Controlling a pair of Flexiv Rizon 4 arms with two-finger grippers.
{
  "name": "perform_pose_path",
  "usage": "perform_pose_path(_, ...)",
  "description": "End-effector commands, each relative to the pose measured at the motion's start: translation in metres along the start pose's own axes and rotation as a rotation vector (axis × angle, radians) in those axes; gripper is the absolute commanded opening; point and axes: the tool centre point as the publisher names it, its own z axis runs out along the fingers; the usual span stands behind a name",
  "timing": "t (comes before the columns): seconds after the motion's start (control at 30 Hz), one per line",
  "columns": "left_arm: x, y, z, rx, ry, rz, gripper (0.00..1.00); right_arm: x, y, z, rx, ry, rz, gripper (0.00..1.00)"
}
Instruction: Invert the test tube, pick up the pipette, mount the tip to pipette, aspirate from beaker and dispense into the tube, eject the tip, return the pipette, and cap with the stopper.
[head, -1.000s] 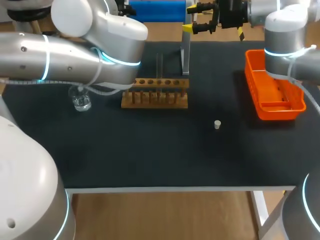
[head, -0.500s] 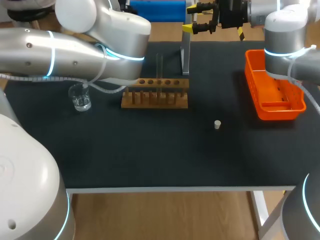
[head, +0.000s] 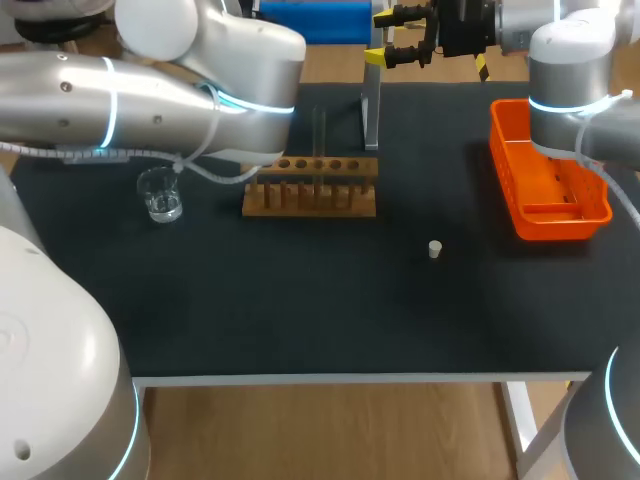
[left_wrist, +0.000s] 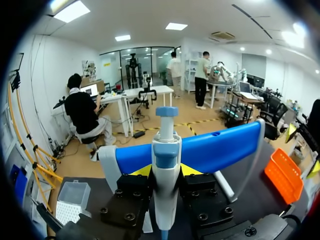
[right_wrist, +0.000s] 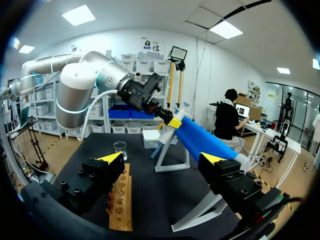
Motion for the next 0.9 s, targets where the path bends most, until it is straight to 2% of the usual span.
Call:
perform_pose_path(0.03,0.001,0.000,0.002,-0.016,-0.001,-0.001,0.00,-0.001,0.000,-0.001,0.002,0.004,0.000,1.00)
perform_pose_path(0.3,0.001,0.003,0.004,-0.017,-0.006,-0.013,0.00,-0.001,0.000,-0.001,0.002,0.004,0.000,1.00)
perform_pose_path(0.9,0.002,-0.012,0.004,-0.004,-0.024,0.005,0.00,-0.001,0.000,-0.001,0.002,0.004,0.000,1.00)
